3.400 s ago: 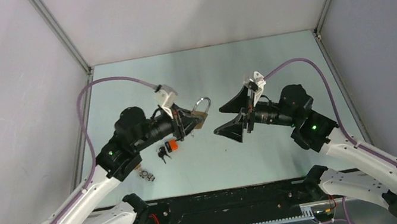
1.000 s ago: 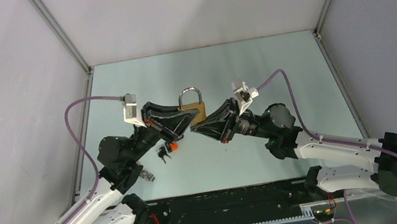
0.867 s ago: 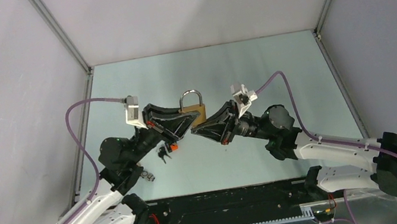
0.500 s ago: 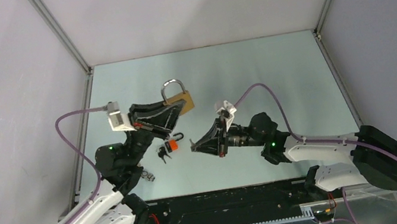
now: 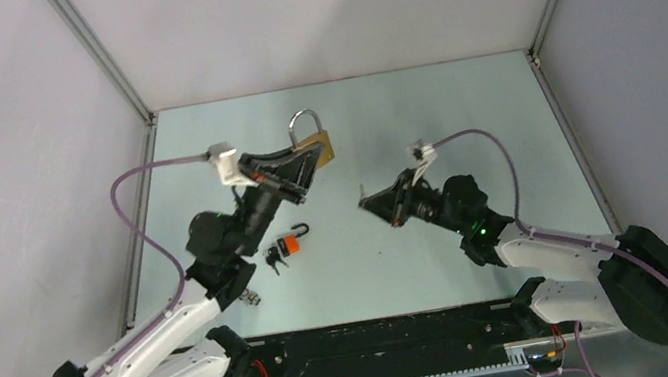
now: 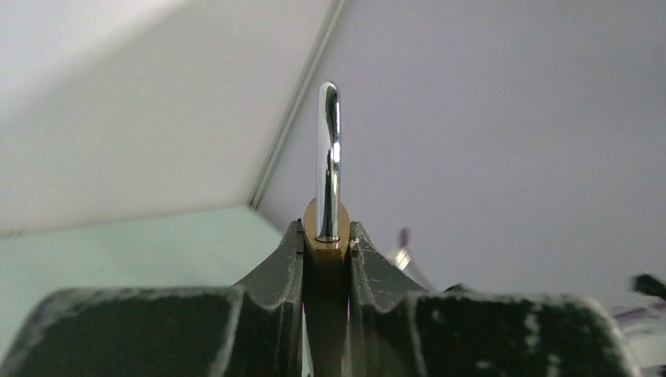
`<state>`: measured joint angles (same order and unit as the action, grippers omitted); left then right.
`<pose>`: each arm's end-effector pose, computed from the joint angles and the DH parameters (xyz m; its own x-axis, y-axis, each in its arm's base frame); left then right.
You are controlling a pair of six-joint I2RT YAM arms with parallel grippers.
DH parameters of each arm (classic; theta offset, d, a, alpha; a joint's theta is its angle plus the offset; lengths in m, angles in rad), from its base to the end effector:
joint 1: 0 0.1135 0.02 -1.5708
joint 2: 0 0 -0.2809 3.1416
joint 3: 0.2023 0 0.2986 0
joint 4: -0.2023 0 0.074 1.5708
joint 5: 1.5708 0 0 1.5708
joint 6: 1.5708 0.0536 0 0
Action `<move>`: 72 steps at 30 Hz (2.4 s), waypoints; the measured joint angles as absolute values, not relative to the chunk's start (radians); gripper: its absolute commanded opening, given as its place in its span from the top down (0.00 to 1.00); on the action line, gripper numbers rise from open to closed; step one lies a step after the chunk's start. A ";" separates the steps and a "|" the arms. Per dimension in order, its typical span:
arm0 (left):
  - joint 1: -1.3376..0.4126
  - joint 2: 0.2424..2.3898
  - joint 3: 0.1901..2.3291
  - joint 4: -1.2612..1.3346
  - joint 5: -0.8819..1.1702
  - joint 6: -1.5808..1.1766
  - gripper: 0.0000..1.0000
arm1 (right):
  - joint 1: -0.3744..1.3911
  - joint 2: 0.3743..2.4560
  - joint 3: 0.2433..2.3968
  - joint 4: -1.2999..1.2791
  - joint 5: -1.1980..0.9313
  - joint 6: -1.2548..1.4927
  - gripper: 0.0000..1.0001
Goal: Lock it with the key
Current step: Place the lock at the center of the board.
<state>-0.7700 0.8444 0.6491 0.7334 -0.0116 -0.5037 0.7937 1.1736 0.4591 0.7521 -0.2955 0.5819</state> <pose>0.1739 -0.1677 0.3910 -0.0103 -0.6623 -0.7492 0.7810 0.4626 -0.4197 0.1970 0.2226 0.2309 -0.4650 0.2771 -0.8408 -0.7548 0.3724 0.5401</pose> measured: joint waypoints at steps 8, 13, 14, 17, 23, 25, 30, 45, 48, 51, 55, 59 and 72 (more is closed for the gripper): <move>-0.734 1.251 0.909 0.469 -0.029 -0.557 1.00 | 0.461 1.078 0.450 0.510 -0.052 0.638 1.00; -0.711 1.647 1.164 0.376 0.091 -0.648 1.00 | 0.251 1.174 0.468 0.409 0.015 0.661 1.00; -0.710 1.712 1.207 0.364 0.112 -0.662 1.00 | 0.209 1.211 0.478 0.392 0.006 0.663 1.00; -0.710 1.906 1.345 0.322 0.173 -0.714 1.00 | 0.115 1.318 0.525 0.332 -0.020 0.659 1.00; -0.707 2.204 1.629 0.293 0.268 -0.812 1.00 | 0.080 1.452 0.647 0.249 -0.071 0.588 1.00; -0.704 2.288 1.717 0.297 0.294 -0.847 1.00 | 0.078 1.486 0.687 0.232 -0.092 0.565 1.00; -0.690 2.439 1.843 0.311 0.327 -0.920 1.00 | 0.072 1.578 0.794 0.188 -0.123 0.512 1.00; -0.686 2.526 1.846 0.310 0.326 -1.044 0.42 | 0.089 1.764 0.978 0.004 -0.096 0.469 0.88; -0.690 2.526 1.844 0.306 0.323 -1.067 0.31 | 0.089 1.766 0.987 -0.005 -0.096 0.470 0.85; -0.691 2.525 1.826 0.321 0.319 -1.081 0.26 | 0.089 1.790 1.021 -0.031 -0.096 0.471 0.80; -0.691 2.489 1.763 0.352 0.306 -1.092 0.16 | 0.092 1.828 1.069 -0.058 -0.094 0.479 0.57; -0.691 2.415 1.681 0.325 0.259 -1.076 0.08 | 0.102 1.836 1.082 -0.087 -0.075 0.476 0.47; -0.669 2.213 1.628 -0.031 0.012 -0.913 0.00 | 0.151 1.668 1.084 -0.219 -0.011 0.500 0.30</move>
